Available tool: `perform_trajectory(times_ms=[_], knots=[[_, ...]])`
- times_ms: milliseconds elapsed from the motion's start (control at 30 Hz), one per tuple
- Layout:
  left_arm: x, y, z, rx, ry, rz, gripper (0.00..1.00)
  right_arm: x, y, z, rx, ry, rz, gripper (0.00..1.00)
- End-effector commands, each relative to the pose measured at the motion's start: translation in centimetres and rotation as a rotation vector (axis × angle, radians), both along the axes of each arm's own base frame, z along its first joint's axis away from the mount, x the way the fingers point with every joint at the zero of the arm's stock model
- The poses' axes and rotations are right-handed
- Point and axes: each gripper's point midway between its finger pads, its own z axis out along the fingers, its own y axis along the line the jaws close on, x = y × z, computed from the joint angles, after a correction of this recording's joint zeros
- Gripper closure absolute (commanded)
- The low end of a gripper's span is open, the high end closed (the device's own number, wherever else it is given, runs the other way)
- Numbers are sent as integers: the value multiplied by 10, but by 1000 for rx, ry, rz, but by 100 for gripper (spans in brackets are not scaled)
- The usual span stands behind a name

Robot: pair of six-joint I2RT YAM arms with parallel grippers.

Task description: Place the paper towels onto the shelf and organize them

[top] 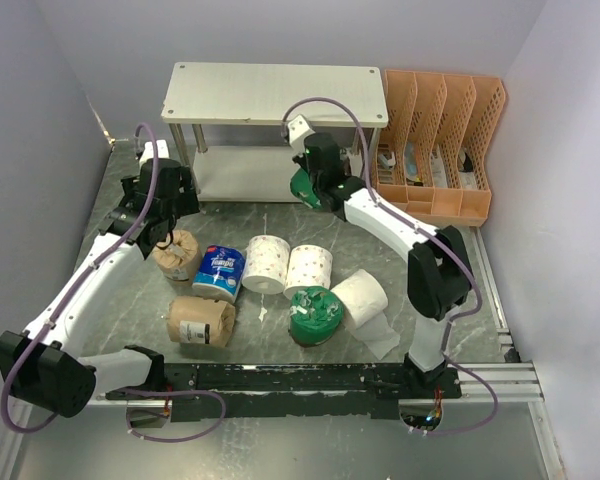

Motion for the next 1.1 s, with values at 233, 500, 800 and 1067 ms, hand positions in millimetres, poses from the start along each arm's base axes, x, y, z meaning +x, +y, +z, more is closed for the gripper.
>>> perform_trajectory(times_ms=[233, 500, 800, 1067], knots=[[6, -5, 1, -24, -1, -24, 5, -102, 17, -32, 178, 152, 72, 100], [7, -7, -1, -31, 3, -35, 5, -126, 16, -66, 195, 244, 69, 100], [8, -10, -3, -36, 9, -45, 5, -152, 43, -75, 343, 347, 198, 76], [9, -12, -6, -41, 19, -56, 5, -150, 44, -87, 340, 377, 215, 64]])
